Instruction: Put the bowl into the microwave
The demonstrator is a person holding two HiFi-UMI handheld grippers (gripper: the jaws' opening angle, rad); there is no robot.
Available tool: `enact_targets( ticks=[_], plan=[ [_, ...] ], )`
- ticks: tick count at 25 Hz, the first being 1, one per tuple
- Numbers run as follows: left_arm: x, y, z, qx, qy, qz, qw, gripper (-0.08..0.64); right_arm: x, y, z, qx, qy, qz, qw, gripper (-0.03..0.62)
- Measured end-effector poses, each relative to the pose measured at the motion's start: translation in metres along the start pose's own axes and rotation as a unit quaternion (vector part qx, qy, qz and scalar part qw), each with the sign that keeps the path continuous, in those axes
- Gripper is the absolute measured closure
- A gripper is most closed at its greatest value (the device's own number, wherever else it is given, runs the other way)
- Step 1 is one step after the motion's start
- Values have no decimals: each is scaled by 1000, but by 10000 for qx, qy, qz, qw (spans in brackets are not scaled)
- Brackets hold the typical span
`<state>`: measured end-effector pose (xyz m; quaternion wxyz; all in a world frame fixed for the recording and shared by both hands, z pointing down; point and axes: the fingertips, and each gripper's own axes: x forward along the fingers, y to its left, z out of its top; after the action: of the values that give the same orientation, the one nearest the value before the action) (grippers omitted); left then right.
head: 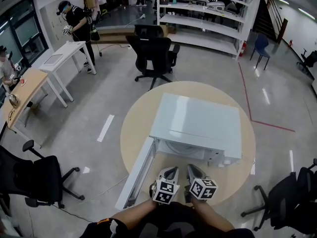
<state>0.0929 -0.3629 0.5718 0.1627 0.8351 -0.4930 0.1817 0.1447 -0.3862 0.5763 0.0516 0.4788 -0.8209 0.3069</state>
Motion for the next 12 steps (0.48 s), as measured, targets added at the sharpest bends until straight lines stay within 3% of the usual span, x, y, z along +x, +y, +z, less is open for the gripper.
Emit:
enact_targets(
  ticks=[6, 12],
  plan=[
    [-36, -8, -21, 67, 9, -283, 9996, 512, -29, 20, -24, -602, 140, -259, 9978, 574],
    [-60, -17, -31, 98, -55, -605, 9981, 512, -53, 38, -48, -661, 121, -409, 9969, 575]
  ],
)
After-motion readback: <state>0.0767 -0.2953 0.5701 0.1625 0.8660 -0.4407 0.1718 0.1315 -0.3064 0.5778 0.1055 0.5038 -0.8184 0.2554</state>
